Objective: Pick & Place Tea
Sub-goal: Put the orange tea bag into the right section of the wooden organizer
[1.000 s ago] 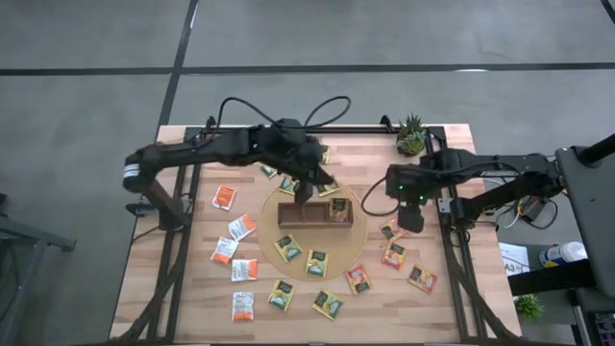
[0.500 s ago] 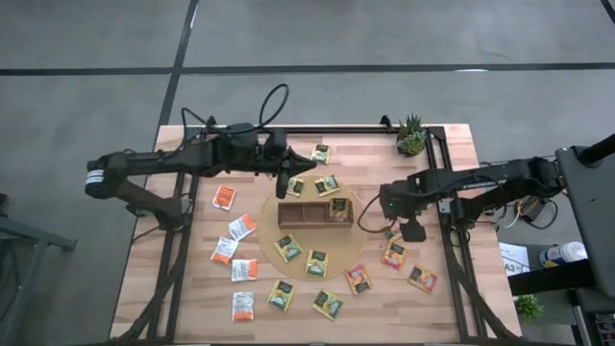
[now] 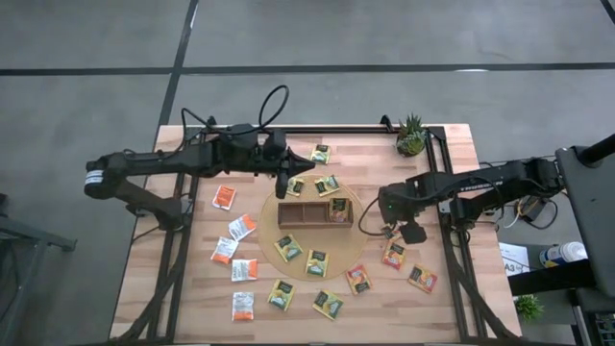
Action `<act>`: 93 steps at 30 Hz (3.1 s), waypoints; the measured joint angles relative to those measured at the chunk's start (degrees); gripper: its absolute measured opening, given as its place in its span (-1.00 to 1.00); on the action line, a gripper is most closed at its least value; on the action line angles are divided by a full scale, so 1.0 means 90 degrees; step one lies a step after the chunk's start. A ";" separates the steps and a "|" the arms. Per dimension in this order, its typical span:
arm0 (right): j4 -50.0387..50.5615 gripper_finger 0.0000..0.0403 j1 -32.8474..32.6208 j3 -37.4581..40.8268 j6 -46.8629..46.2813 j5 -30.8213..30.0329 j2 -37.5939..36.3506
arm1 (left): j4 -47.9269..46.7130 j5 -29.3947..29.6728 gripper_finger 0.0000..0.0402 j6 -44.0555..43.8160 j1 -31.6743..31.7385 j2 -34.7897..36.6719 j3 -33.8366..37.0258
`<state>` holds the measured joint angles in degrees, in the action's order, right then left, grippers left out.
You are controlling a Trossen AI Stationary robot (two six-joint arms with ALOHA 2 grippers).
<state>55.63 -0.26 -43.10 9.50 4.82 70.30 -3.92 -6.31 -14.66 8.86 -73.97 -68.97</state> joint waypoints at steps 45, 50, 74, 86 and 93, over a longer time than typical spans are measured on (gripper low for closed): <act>-0.0632 0.24 -0.0745 0.0019 -0.0486 -0.0274 0.1200 | -0.0189 -0.0005 -0.99 -0.0034 -0.0002 -0.0002 -0.0005; -0.0632 0.24 -0.0745 0.0006 -0.1976 -0.0272 0.1184 | -0.0217 -0.0022 -0.99 -0.0058 -0.0002 -0.0002 -0.0005; -0.0640 0.24 -0.0747 0.0048 -0.2337 -0.0391 0.1190 | -0.0250 -0.0029 -0.99 -0.0037 0.0000 -0.0002 -0.0005; -0.0874 0.24 -0.0766 -0.0149 -0.0790 -0.0385 0.1190 | -0.0257 -0.0034 -0.99 0.0033 0.0000 -0.0002 -0.0005; -0.0922 0.24 -0.0764 -0.0105 0.0585 -0.0379 0.1204 | -0.0284 -0.0036 -0.99 0.0126 -0.0005 -0.0002 -0.0005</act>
<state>47.33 -7.14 -44.04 14.77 1.41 81.13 -6.48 -6.63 -13.52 8.82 -74.00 -69.01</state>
